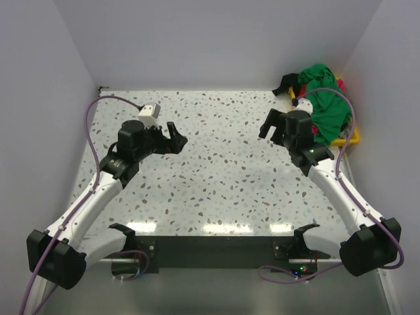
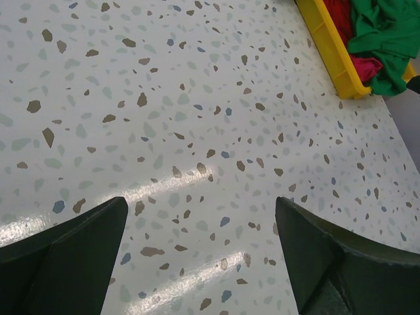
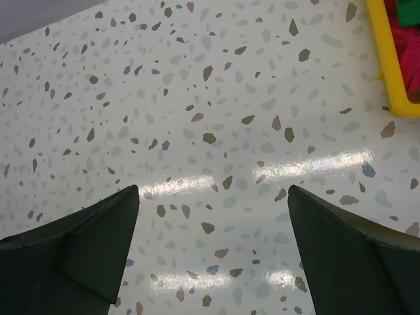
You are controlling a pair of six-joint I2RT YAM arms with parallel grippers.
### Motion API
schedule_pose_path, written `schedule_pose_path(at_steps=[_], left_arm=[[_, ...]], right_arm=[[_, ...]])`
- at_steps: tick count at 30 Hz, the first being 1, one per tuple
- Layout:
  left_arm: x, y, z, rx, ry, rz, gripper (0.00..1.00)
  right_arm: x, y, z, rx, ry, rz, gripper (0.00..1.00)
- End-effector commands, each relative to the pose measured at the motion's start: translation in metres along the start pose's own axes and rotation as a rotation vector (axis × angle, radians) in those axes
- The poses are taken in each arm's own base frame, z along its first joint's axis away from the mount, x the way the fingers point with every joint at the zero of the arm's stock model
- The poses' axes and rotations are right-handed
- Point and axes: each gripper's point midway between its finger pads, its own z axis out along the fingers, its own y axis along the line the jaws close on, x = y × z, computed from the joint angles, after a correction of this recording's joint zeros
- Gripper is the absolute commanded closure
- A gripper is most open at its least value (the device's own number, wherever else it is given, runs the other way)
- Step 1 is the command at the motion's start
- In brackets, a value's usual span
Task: Fold and stack the t-shirts
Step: Grab the tshirt from the pile
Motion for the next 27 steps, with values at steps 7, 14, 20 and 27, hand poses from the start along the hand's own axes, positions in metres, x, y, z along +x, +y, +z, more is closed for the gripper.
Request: schedule_pose_path(at_steps=[7, 14, 20, 27], left_arm=[[-0.024, -0.013, -0.004, 0.052, -0.059, 0.022, 0.00], [-0.025, -0.010, -0.007, 0.039, -0.058, 0.028, 0.00], [-0.030, -0.006, -0.010, 0.006, -0.072, 0.034, 0.00], [-0.030, -0.009, -0.010, 0.021, -0.065, 0.030, 0.00]], right_arm=[[-0.026, 0.010, 0.016, 0.012, -0.048, -0.061, 0.01], [-0.071, -0.021, 0.066, 0.243, -0.057, -0.143, 0.02], [-0.110, -0.105, 0.118, 0.479, -0.050, -0.060, 0.07], [-0.137, -0.165, 0.146, 0.612, -0.126, 0.052, 0.12]])
